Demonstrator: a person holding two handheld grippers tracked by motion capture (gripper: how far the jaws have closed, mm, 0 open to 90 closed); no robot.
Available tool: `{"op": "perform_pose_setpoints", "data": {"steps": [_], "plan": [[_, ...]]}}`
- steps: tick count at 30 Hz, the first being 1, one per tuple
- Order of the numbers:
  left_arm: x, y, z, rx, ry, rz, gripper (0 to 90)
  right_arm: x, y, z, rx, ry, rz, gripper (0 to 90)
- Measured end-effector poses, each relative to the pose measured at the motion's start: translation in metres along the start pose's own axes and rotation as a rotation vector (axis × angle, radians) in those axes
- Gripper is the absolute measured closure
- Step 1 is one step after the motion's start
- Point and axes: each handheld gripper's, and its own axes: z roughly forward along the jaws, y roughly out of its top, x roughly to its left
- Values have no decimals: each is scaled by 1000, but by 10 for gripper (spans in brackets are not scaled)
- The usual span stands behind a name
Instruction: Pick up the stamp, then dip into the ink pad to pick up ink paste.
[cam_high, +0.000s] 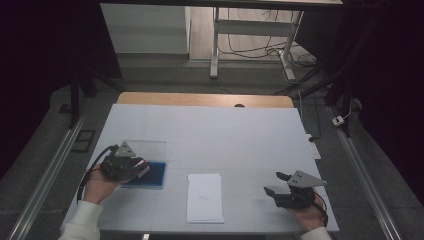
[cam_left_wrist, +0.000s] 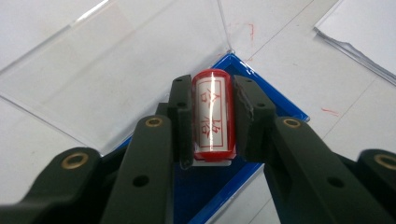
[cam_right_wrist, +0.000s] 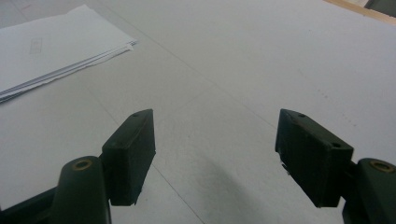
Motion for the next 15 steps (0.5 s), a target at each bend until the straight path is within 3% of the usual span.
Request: {"op": "perform_pose_setpoints", "data": {"steps": [15], "plan": [[-4,10,-24,-61,11,27,705,3,1,-1,-8,5,10,286]]}}
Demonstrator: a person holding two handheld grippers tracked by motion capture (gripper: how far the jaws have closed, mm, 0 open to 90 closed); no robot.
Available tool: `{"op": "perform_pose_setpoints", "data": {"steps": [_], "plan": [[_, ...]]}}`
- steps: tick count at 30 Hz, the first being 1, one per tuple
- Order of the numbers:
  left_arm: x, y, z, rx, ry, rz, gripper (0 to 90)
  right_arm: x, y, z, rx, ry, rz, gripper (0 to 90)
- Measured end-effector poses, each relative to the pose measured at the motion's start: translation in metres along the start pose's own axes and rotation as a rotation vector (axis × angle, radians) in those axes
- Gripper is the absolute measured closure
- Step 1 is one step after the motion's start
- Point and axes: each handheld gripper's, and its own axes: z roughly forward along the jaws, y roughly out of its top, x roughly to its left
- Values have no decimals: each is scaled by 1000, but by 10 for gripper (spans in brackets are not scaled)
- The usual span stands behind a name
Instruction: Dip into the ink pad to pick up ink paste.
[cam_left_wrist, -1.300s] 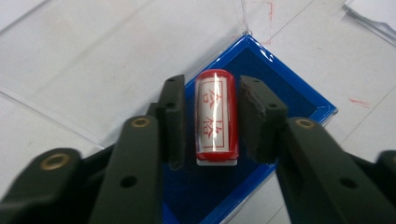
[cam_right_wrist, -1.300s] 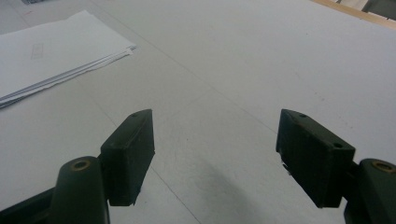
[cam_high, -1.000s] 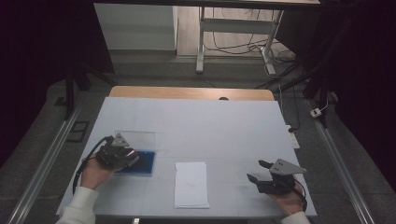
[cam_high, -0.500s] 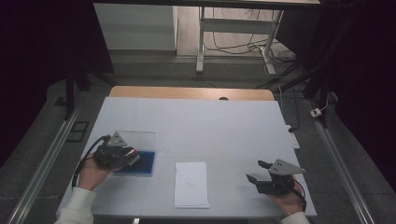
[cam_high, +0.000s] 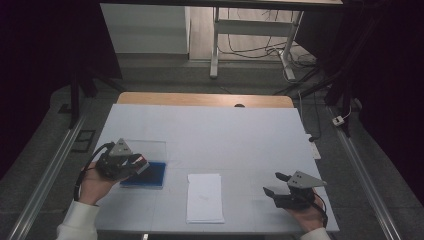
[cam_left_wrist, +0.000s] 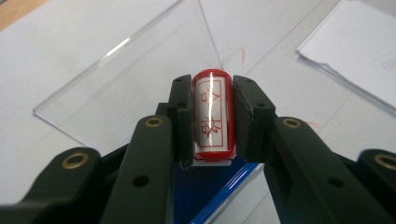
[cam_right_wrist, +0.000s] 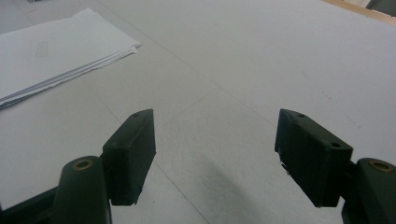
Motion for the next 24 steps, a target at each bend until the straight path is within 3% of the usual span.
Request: {"op": "perform_pose_setpoints", "data": {"steps": [9,17,24], "plan": [[4,2,-3,5,-15,-10,705,0,-1,1,3,8,9,286],[4,1,11,74,-23,5,704,-1,-3,2,15,2,8,286],[5,-2,19,85,-14,-2,704,0,-3,3,16,7,5,286]]}}
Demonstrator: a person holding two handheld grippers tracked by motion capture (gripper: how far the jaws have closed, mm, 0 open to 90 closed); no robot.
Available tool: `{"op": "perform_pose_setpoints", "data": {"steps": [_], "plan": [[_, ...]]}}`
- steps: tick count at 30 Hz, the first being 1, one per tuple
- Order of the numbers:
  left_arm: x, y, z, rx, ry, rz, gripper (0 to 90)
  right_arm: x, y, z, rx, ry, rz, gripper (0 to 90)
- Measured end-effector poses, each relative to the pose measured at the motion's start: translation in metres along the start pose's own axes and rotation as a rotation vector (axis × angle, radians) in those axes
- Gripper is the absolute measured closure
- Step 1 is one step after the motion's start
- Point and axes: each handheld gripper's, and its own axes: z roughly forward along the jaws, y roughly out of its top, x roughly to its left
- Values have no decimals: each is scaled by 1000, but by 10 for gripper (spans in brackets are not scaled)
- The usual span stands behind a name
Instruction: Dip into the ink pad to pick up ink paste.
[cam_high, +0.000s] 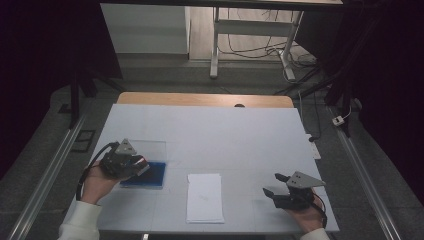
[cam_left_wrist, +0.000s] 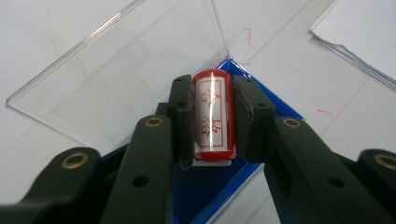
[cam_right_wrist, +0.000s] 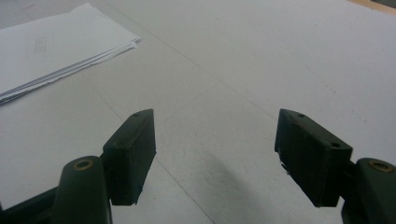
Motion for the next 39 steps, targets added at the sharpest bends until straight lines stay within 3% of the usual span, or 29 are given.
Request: {"op": "perform_pose_setpoints", "data": {"steps": [39], "plan": [[-1,-6,23,54,-5,-6,704,2,0,2,22,3,-6,286]]}}
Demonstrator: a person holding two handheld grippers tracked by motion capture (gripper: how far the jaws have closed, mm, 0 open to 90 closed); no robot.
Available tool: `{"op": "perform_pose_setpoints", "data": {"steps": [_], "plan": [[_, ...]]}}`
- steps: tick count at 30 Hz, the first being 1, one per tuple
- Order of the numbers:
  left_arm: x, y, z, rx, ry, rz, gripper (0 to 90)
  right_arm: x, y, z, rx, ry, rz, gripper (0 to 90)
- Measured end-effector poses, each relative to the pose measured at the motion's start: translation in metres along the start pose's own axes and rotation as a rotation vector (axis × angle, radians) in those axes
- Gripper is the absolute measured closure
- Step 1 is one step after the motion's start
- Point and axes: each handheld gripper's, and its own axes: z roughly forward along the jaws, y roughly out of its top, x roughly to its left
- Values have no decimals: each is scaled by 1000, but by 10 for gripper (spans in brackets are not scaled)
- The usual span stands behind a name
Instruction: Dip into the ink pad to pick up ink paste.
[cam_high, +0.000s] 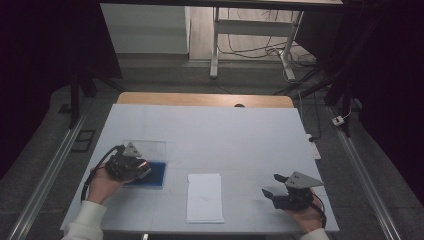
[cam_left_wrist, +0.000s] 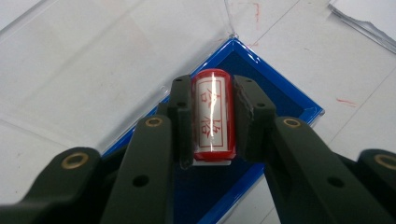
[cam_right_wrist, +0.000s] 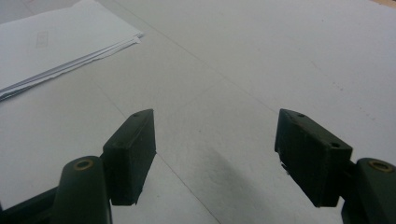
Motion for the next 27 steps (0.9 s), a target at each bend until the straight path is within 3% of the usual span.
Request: {"op": "perform_pose_setpoints", "data": {"steps": [15,19,27], "plan": [[-2,2,1,22,14,-6,706,1,0,1,5,4,-3,286],[-5,4,1,46,25,-9,708,1,0,2,8,9,-5,286],[-3,4,4,57,17,-20,711,2,0,2,11,9,-2,285]]}}
